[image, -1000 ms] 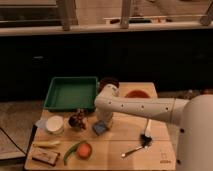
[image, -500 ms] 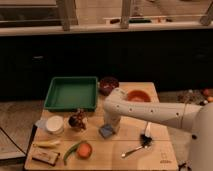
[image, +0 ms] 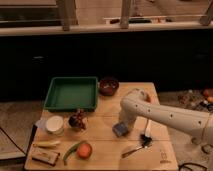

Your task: Wipe table surface with sponge

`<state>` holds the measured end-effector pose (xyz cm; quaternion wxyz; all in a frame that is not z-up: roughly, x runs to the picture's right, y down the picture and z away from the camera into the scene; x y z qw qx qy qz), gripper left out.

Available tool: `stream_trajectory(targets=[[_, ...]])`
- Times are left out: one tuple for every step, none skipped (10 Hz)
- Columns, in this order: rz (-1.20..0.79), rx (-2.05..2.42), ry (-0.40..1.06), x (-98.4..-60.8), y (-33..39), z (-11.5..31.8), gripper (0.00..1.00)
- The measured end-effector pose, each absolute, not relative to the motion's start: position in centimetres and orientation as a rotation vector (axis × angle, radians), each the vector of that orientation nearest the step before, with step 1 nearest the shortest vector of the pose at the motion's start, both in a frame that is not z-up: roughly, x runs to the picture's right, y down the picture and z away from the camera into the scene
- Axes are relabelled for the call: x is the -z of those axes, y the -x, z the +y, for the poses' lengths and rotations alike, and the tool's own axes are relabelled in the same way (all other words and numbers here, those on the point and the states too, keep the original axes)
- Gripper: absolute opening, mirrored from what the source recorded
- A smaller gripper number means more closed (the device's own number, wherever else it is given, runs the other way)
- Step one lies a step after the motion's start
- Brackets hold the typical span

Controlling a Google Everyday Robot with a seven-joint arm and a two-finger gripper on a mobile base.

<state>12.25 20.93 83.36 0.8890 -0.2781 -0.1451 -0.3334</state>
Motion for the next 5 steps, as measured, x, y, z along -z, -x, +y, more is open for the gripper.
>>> stream_trajectory(targets=[[-0.293,0.676,0.575,-83.37,-12.08,20.66,0.0],[-0.29,0.673,0.571,-83.4,-11.85,20.49,0.0],[-0.289,0.672,0.571,-83.39,-11.97,20.49,0.0],[-0.288,0.671,0.571,-83.38,-12.06,20.52,0.0],[-0.288,0.671,0.571,-83.39,-12.06,20.51,0.0]])
